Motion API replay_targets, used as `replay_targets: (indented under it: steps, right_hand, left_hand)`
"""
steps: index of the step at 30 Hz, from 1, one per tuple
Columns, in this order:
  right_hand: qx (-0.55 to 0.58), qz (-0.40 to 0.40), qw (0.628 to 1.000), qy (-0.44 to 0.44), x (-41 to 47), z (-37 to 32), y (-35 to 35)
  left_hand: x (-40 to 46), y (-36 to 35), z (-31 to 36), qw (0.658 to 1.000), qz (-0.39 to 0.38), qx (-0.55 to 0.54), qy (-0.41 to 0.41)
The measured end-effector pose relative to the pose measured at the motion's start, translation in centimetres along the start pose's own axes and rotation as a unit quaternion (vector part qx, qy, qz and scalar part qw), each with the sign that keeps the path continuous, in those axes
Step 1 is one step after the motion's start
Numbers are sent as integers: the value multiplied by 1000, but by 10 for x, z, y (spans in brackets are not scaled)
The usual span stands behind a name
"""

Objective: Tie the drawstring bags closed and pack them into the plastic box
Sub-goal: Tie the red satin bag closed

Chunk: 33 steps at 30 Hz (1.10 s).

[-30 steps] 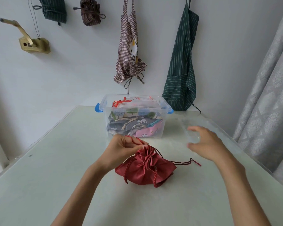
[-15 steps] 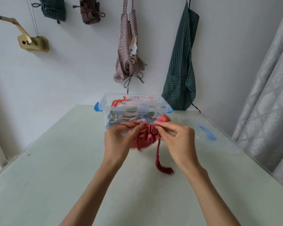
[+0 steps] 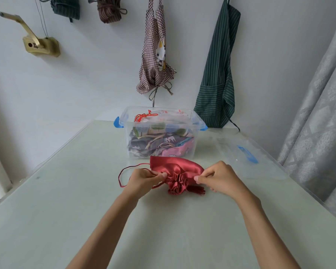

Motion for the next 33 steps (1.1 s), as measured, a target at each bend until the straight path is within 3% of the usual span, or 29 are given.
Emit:
replay_targets:
  steps: [4,8,16,23,27,31,33]
  right_hand:
    - [-9,10,1000,7,2,-6,-10]
    - [87,13,996,17,3,-19,-24]
    - [76,-92,993,-20,-3,-15,-56]
    - [243,-80,962,-92,-8,-8,-29]
    - [242,-16,970,-26,-10,-22,-11]
    - [246,-83,965,31,-14,-42,-31]
    - [181,-85,979,49,-12,-40,-42]
  left_hand:
    - [2,3,6,999,41,2,-21]
    - [1,-3,21,998,16,-48,-44]
    - [-2,4,27,997,12,-58,-46]
    - [-1,22,11,996,-81,21,43]
    - [-1,28,7,994,-55,71,55]
    - [1,19,8,995,-69,62,39]
    - [2,15,9,994,-73,71,32]
Point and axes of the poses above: each hand's wrist, its own x-axis towards the middle knuckle, its own y-axis out of the back of the hand, z = x × y, the point moved 9 cm from there along x, towards the middle knuckle, and after that the axes turned 4 degrees about x, right-handed, at the moved point
